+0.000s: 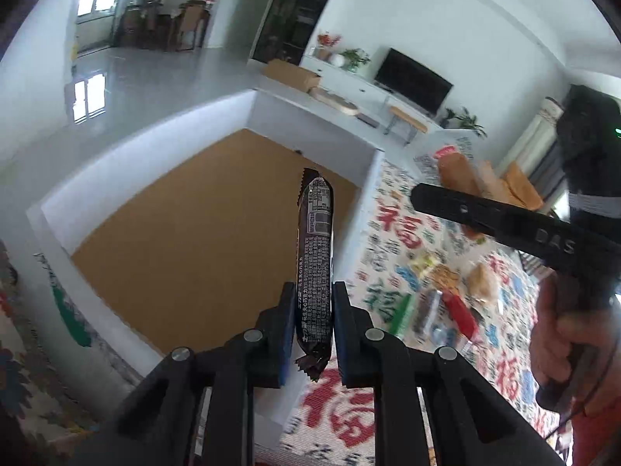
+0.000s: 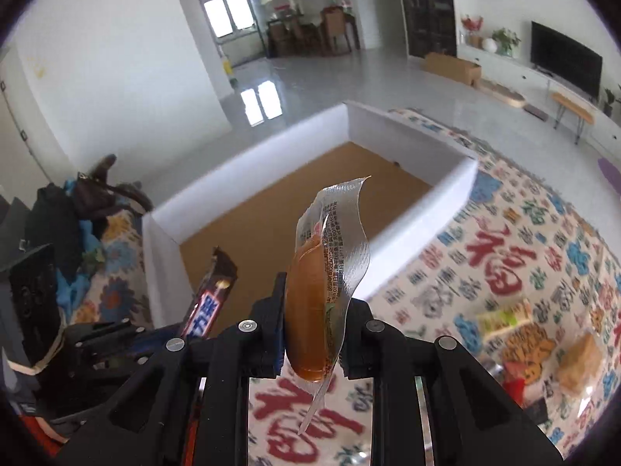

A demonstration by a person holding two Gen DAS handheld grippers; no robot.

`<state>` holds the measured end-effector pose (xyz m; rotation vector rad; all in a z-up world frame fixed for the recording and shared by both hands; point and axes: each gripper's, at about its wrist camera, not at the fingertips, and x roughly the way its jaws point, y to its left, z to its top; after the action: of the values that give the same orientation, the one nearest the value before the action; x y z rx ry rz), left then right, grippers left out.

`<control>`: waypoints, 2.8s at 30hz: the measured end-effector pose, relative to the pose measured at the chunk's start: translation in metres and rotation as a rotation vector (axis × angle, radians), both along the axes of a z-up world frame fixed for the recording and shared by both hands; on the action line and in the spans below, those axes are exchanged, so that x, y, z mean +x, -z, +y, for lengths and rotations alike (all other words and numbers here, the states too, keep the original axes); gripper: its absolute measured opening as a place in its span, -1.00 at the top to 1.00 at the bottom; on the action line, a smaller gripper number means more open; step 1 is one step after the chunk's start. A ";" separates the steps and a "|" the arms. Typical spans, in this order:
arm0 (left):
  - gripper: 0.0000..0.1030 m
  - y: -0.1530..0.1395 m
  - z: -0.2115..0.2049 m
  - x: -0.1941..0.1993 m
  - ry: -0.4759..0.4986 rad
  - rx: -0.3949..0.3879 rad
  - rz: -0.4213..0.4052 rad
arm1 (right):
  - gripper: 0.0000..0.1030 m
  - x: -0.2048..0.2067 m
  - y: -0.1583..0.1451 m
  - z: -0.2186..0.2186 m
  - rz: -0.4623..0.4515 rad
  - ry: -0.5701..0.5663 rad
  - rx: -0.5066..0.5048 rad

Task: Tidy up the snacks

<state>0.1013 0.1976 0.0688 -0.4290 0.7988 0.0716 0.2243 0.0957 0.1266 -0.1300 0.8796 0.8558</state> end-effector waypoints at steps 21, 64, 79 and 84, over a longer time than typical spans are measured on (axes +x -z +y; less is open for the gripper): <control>-0.73 0.055 -0.090 0.029 0.098 0.588 -0.029 | -0.27 -0.040 0.085 -0.178 -0.148 0.318 -0.197; -1.00 0.158 -0.276 0.066 0.596 0.360 0.073 | -0.58 -0.043 0.184 -0.338 -0.021 0.802 -0.250; -1.00 0.158 -0.275 0.067 0.608 0.358 0.070 | -0.58 -0.043 0.184 -0.337 -0.021 0.802 -0.250; -1.00 0.158 -0.275 0.067 0.608 0.358 0.070 | -0.58 -0.043 0.184 -0.338 -0.021 0.802 -0.250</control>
<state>0.1686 -0.0777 -0.0889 0.1650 0.9358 -0.3347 0.1816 -0.2420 -0.0573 0.0044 0.9127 -0.0041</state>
